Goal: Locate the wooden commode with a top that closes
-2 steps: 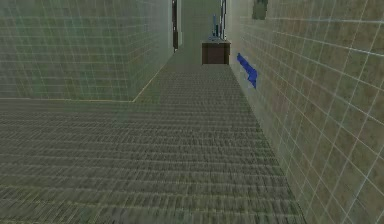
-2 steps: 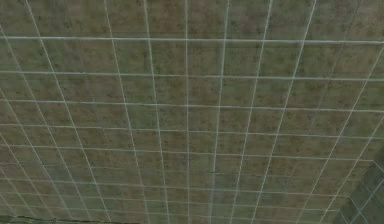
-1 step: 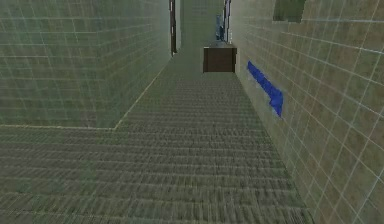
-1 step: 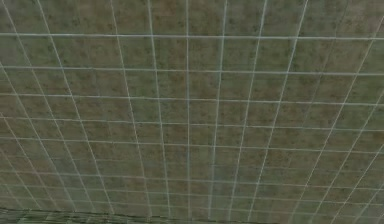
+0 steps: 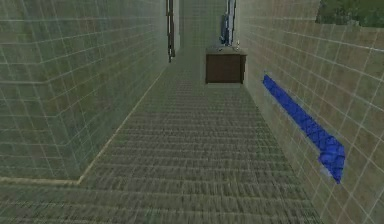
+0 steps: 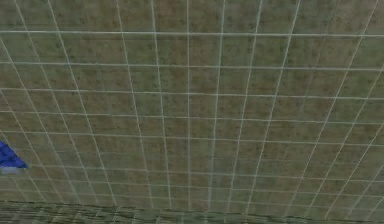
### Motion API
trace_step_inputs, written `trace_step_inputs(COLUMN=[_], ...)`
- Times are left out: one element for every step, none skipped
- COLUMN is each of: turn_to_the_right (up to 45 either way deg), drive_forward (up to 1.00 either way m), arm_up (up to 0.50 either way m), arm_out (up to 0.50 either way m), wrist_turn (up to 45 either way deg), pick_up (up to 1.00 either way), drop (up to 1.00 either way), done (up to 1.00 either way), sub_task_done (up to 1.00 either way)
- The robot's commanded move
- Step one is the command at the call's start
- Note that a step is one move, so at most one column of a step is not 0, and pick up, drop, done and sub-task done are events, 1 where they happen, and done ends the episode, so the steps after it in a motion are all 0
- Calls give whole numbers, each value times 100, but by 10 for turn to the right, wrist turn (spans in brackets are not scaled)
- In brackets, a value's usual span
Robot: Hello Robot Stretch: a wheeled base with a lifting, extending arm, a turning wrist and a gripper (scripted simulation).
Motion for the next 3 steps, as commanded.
trace_step_inputs(turn_to_the_right=[0,-30,0], drive_forward=[100,0,100], arm_up=[0,0,0], arm_out=[0,0,0], wrist_turn=[0,0,0], pick_up=[0,0,0], drop=[0,0,0], done=[0,0,0], sub_task_done=[0,0,0])
